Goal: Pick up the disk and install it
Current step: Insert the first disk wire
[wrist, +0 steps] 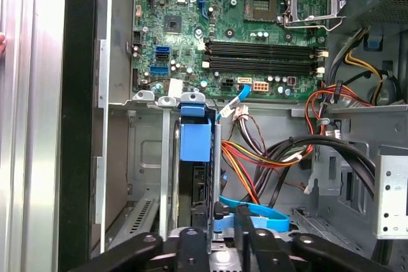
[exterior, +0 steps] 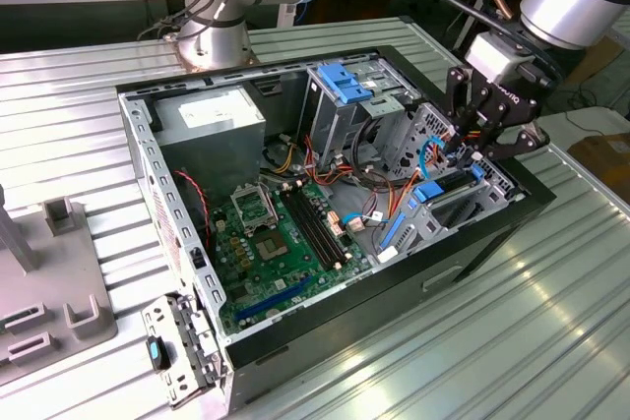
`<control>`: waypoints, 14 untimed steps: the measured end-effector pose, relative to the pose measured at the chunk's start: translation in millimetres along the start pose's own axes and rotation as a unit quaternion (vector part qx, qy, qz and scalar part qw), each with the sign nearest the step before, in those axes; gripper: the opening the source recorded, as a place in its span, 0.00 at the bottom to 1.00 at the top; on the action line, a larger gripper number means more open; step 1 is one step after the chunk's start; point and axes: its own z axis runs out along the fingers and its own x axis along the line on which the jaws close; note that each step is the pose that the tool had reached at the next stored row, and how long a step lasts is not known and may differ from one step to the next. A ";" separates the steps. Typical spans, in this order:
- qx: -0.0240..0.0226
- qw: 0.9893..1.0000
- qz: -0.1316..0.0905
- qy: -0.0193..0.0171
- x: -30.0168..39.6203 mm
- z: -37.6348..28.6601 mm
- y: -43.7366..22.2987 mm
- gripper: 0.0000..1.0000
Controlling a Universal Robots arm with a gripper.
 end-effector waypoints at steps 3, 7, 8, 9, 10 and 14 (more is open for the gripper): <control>0.000 1.000 0.000 0.000 0.0 0.1 0.0 0.16; 0.002 1.000 -0.001 0.000 0.5 0.1 2.3 0.16; 0.005 1.000 -0.004 0.000 2.2 0.1 3.9 0.16; 0.009 1.000 -0.007 0.000 4.9 0.1 4.9 0.16; 0.011 1.000 -0.008 0.000 6.3 0.0 5.7 0.16; 0.022 1.000 -0.011 0.001 12.5 0.6 13.2 0.16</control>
